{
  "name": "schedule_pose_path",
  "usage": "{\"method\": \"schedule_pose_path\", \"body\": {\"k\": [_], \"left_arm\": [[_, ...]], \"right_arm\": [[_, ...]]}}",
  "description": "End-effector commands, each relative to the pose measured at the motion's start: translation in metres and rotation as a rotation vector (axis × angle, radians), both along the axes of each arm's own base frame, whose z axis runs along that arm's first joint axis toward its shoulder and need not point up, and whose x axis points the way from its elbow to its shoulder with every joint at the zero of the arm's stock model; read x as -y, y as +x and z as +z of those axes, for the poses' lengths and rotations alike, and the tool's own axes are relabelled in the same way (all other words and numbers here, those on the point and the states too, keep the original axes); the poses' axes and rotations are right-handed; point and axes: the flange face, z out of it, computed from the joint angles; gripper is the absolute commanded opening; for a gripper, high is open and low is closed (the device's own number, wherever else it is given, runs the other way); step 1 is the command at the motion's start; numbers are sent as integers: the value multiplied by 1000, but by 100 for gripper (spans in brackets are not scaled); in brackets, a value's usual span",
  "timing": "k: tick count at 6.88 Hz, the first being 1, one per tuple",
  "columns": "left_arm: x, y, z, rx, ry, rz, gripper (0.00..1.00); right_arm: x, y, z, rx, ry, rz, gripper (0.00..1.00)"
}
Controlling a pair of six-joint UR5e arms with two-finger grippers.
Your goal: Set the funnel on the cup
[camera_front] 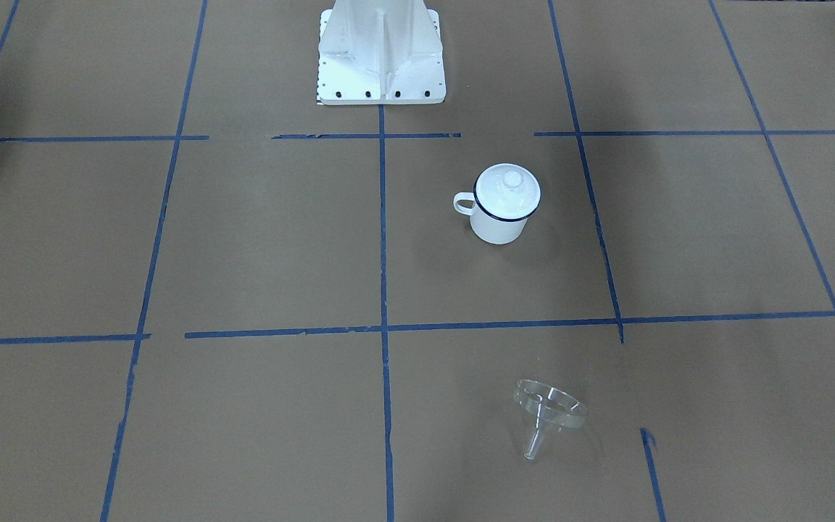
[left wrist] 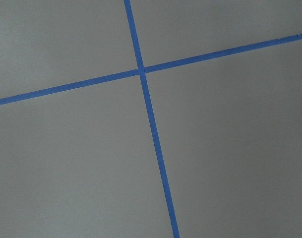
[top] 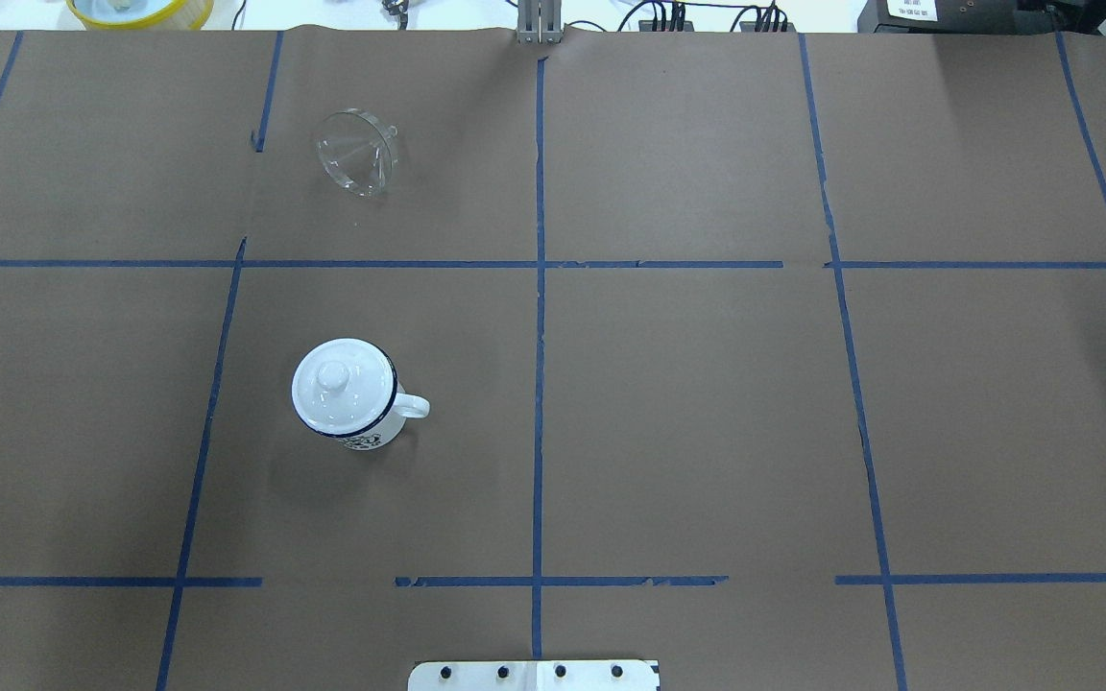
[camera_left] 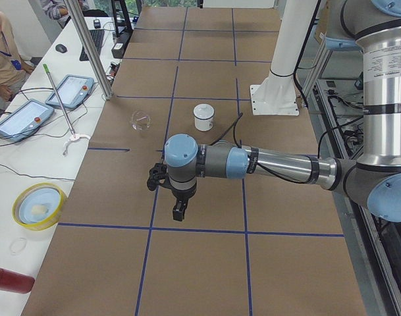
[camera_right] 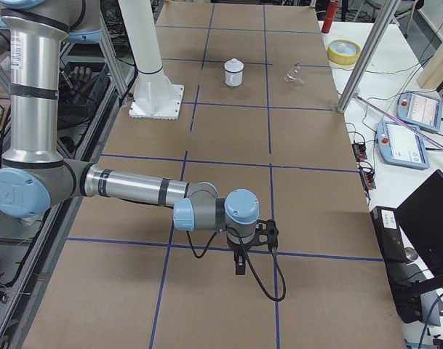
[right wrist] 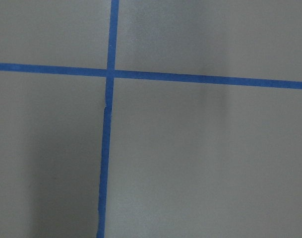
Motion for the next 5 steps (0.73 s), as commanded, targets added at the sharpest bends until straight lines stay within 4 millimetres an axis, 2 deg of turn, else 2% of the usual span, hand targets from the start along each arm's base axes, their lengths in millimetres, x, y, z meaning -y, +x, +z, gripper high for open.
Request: {"method": "schedule_pose_path", "body": {"k": [1, 2, 3, 5], "left_arm": [[14, 0, -13, 1, 28, -1, 100], [14, 1, -16, 3, 34, 0, 100], [24, 5, -32, -1, 75, 10, 100], [88, 10, -117, -1, 304, 16, 100]], "right_arm": [[0, 0, 0, 0, 0, 0, 100], [0, 0, 0, 0, 0, 0, 100], [0, 0, 0, 0, 0, 0, 100], [0, 0, 0, 0, 0, 0, 100]]}}
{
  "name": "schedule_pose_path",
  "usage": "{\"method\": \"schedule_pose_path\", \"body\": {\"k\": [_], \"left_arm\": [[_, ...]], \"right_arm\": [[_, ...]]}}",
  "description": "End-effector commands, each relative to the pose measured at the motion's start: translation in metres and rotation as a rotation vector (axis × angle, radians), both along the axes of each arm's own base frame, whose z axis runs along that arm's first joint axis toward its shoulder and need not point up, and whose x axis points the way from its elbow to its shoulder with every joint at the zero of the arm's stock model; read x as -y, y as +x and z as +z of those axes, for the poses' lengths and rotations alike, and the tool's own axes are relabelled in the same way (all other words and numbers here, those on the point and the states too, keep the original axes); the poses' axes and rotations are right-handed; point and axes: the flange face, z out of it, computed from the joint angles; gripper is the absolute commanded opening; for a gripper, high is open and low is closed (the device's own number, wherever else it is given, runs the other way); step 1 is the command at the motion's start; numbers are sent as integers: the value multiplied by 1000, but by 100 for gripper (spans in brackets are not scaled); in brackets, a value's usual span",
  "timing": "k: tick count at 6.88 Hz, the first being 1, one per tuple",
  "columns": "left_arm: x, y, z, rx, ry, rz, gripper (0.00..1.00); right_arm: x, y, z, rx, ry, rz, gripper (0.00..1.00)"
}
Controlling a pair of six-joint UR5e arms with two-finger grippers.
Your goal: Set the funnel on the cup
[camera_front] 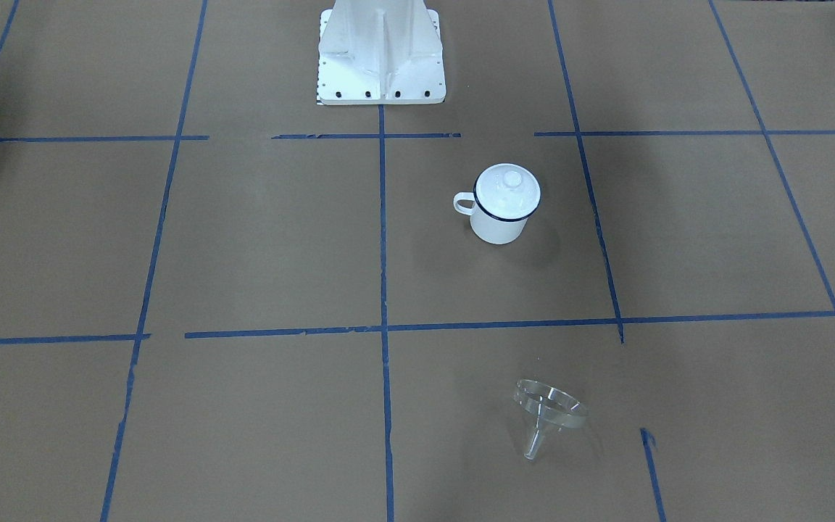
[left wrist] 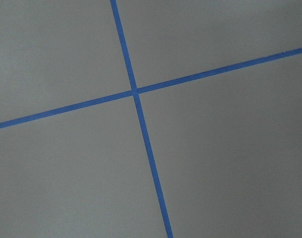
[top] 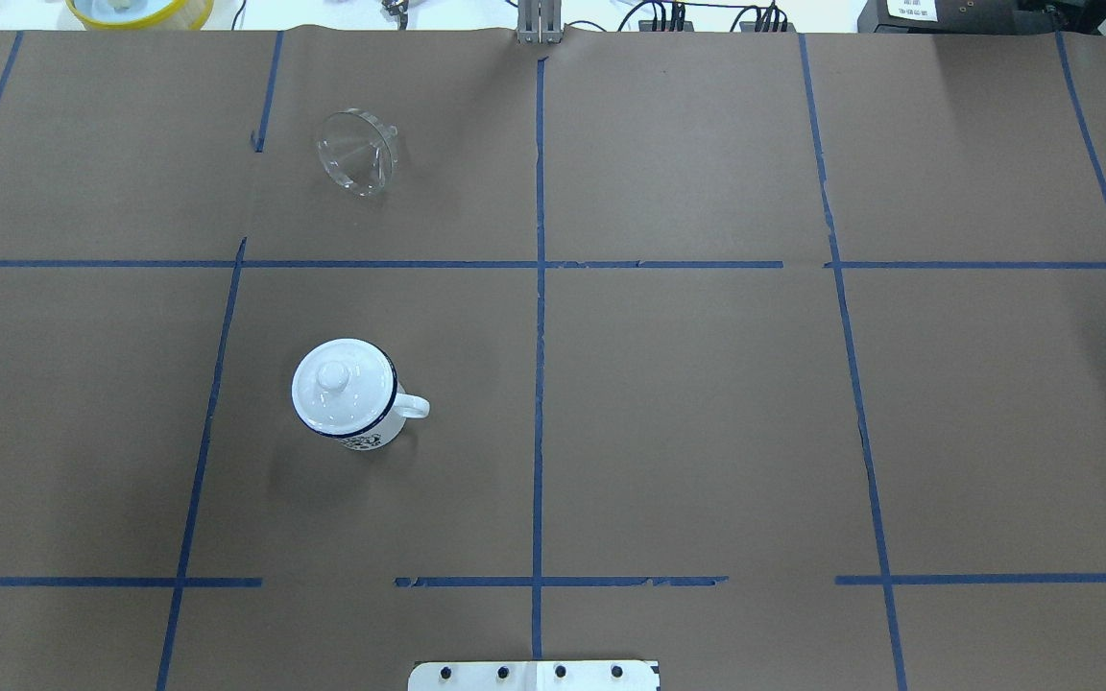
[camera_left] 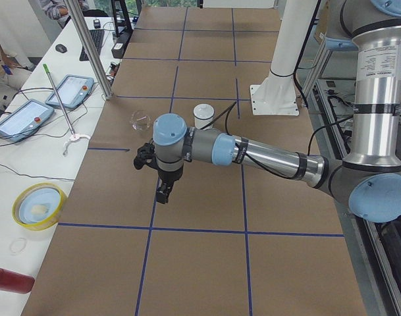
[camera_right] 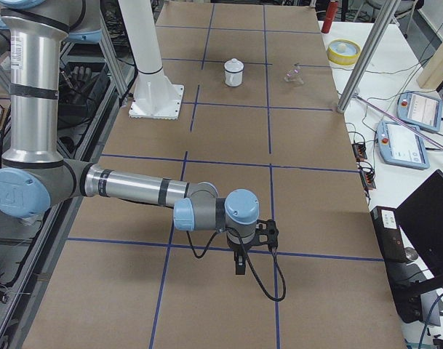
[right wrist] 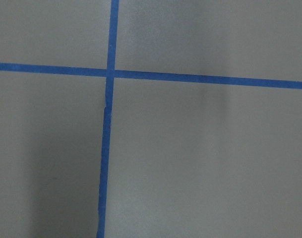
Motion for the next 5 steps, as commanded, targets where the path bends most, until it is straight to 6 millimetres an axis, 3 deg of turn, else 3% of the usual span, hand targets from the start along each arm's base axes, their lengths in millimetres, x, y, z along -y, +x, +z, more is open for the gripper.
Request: {"method": "schedule_pose_path", "body": {"k": [1, 2, 3, 4, 5], "left_arm": [[63, 4, -82, -10, 242, -32, 100], [65, 7, -98, -64, 238, -116, 100], [60, 15, -95, -90, 272, -139, 100], [49, 81, -96, -150, 336, -21, 100], [41, 168, -101, -213, 168, 15, 100]], "right_arm": [[0, 0, 0, 0, 0, 0, 100], [0, 0, 0, 0, 0, 0, 100], [0, 0, 0, 0, 0, 0, 100], [0, 0, 0, 0, 0, 0, 100], [0, 0, -1, 0, 2, 0, 100]]}}
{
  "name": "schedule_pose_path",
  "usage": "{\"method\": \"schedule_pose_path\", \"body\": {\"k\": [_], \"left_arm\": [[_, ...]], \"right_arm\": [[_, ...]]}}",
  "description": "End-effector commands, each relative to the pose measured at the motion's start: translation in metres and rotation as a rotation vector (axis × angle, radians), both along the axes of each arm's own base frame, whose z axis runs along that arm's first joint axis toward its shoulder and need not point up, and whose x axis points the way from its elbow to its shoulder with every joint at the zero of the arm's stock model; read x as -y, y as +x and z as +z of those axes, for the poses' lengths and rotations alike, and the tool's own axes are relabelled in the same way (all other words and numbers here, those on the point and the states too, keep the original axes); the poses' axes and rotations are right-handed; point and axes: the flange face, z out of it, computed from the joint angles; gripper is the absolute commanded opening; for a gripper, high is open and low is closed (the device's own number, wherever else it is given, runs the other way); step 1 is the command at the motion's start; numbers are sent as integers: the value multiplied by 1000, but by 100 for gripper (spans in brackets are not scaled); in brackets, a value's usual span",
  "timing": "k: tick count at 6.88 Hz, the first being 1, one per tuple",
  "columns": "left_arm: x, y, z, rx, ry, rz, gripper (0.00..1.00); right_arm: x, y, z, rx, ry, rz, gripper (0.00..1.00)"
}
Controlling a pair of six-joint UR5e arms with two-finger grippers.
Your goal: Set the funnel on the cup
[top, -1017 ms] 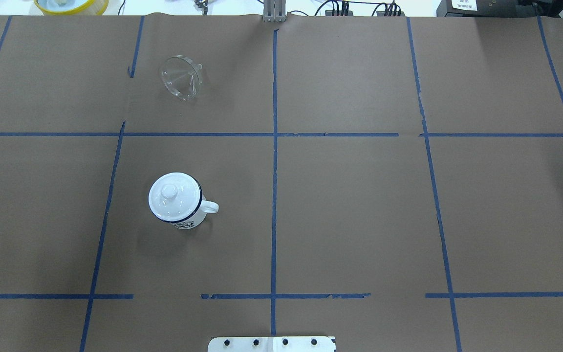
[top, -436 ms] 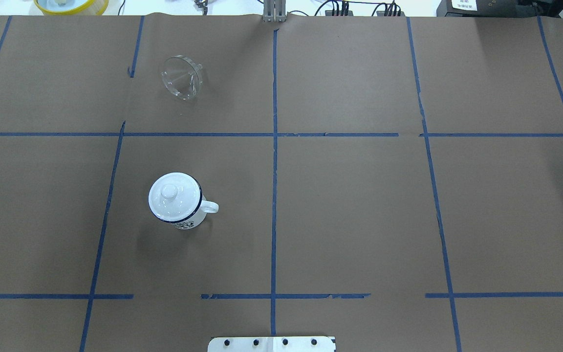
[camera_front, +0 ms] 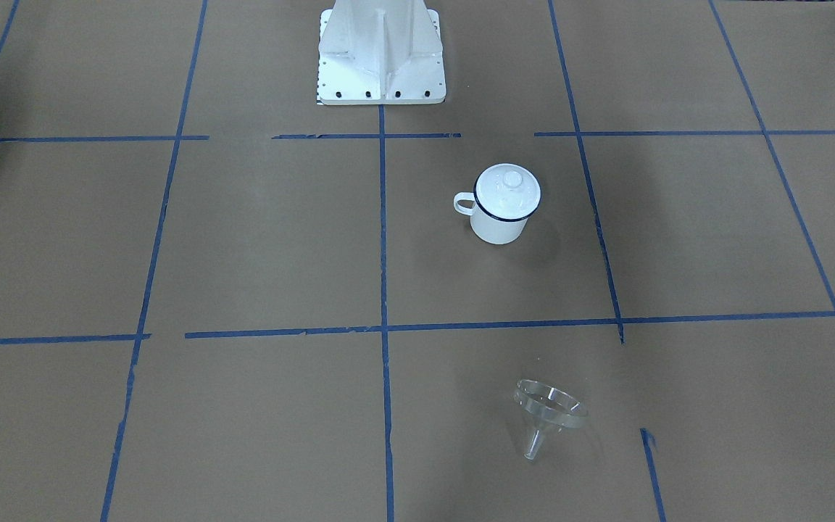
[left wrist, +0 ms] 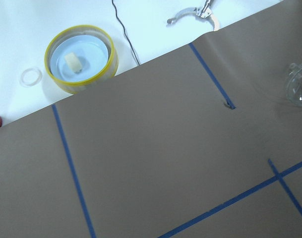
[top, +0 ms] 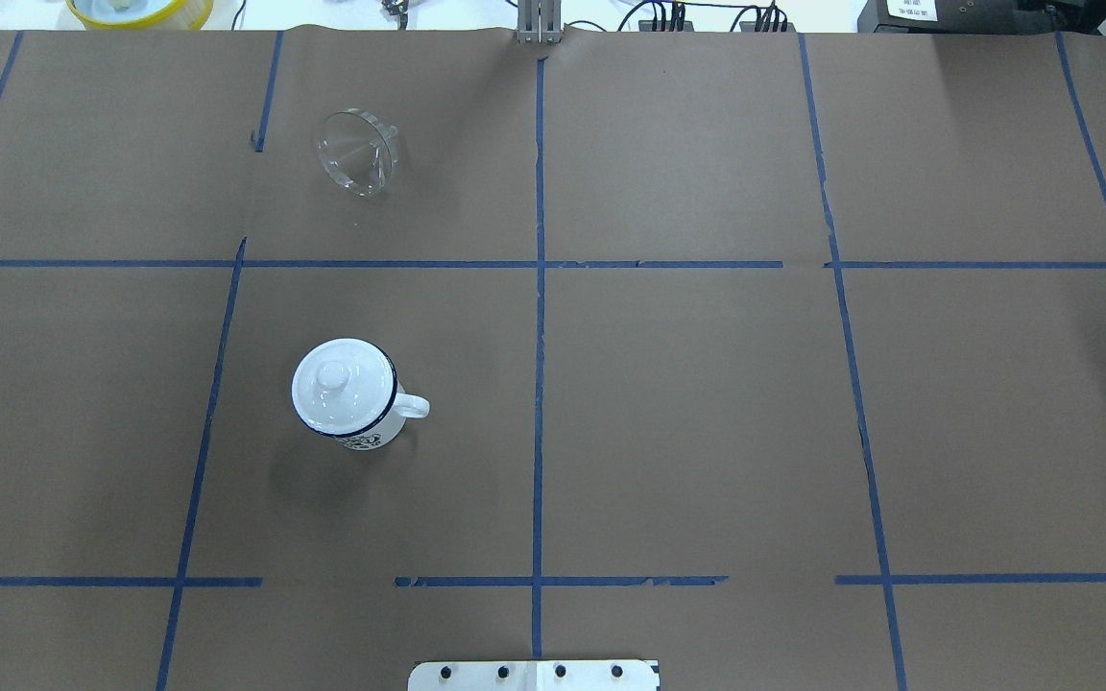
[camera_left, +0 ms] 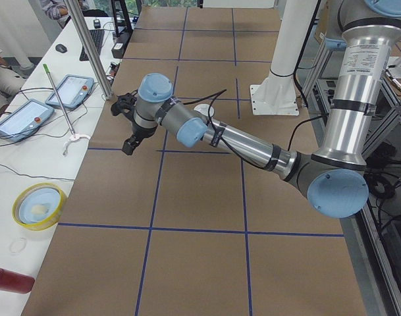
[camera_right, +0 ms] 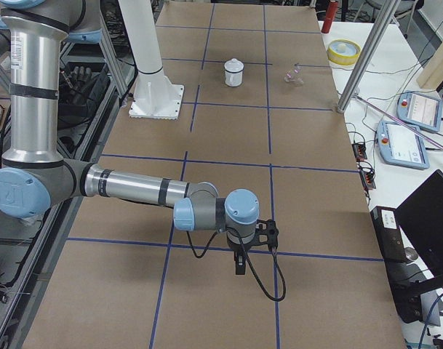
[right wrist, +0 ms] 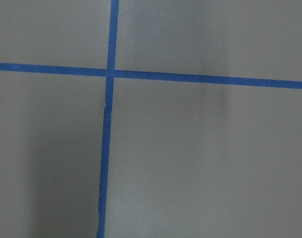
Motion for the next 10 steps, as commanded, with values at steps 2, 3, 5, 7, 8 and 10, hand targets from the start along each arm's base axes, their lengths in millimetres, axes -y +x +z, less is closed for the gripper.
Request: {"method": "schedule_pose_path", "body": {"k": [2, 3, 5, 7, 8, 10], "left_arm": [[-58, 200, -66, -54, -301, -62, 100], [-84, 229, -119, -71, -389, -63, 100], [-131, 328, -182, -79, -520, -149, 100], [-159, 368, -179, -71, -566, -203, 100], [-165, 378, -176, -63, -571, -208, 100], [-168, 402, -175, -50, -583, -232, 88]], "right_arm": [[0, 0, 0, 0, 0, 0, 100], [0, 0, 0, 0, 0, 0, 100], [0, 0, 0, 0, 0, 0, 100], [0, 0, 0, 0, 0, 0, 100], [0, 0, 0, 0, 0, 0, 100], [0, 0, 0, 0, 0, 0, 100]]}}
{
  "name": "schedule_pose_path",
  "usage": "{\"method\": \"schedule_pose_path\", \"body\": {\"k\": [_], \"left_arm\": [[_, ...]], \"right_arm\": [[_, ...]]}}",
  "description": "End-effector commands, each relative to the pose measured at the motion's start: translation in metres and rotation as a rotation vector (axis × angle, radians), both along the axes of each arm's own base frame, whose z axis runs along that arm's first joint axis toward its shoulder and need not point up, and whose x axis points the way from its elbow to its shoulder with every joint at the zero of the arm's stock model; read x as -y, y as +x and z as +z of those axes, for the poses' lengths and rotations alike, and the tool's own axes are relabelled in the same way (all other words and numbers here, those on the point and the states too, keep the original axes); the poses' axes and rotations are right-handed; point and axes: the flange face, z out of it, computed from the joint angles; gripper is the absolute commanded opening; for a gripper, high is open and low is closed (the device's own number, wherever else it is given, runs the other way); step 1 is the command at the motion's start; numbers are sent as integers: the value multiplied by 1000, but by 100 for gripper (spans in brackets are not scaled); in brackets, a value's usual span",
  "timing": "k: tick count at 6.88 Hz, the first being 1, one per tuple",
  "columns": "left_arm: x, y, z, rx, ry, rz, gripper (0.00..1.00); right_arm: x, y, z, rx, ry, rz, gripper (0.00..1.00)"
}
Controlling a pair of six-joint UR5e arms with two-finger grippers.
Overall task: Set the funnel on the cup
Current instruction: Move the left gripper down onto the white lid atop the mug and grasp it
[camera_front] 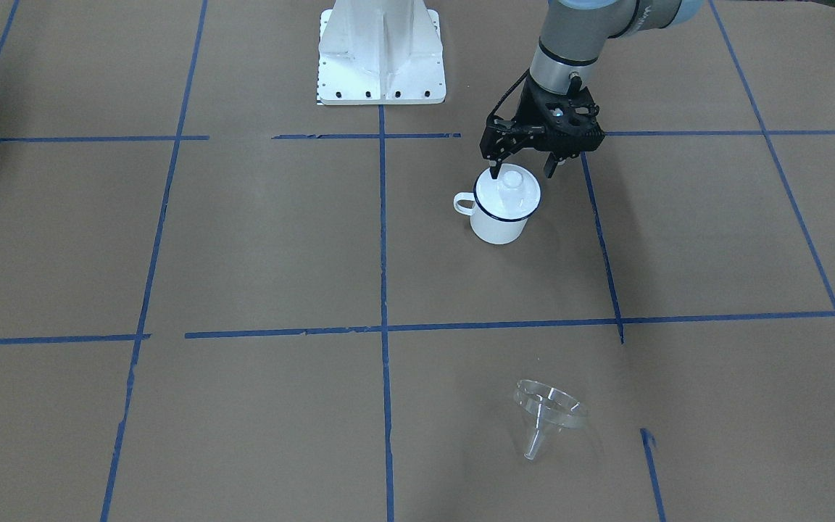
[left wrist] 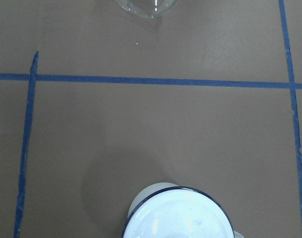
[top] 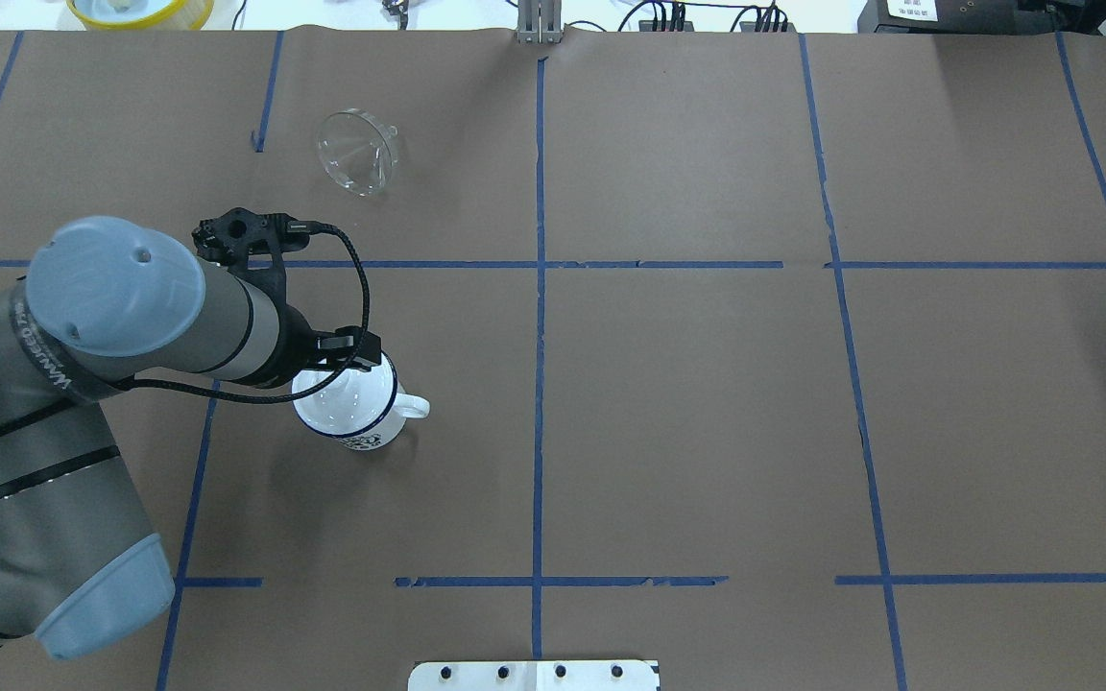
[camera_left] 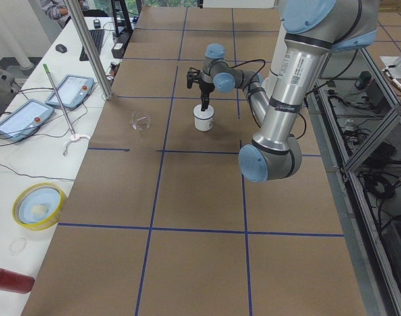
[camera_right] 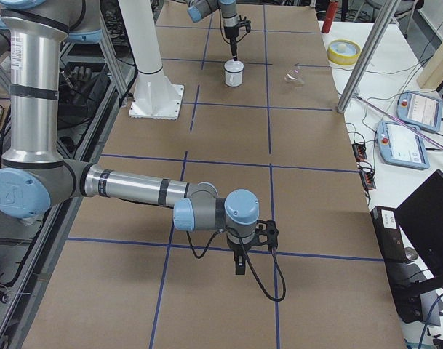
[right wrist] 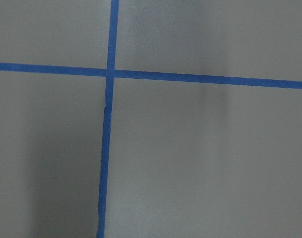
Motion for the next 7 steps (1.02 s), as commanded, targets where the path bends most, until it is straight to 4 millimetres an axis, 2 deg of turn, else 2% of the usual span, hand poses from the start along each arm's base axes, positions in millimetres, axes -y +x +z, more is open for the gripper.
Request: {"method": "schedule_pose_path", "body": {"k": [1, 3, 4, 5, 6, 7], "left_arm": [[-5, 14, 0, 8, -14, -5, 81], [-5, 13, 2, 12, -15, -4, 75], [-5, 13, 2, 11, -15, -4, 61], [-5, 12, 0, 8, -13, -4, 33], [-6, 9, 0, 35, -26, -6, 0], [-10, 2, -6, 42, -24, -3, 0]], "right_arm": [[0, 0, 0, 0, 0, 0, 100], [0, 0, 0, 0, 0, 0, 100], [0, 0, 0, 0, 0, 0, 100], [0, 0, 0, 0, 0, 0, 100], [0, 0, 0, 0, 0, 0, 100], [0, 0, 0, 0, 0, 0, 100]]}}
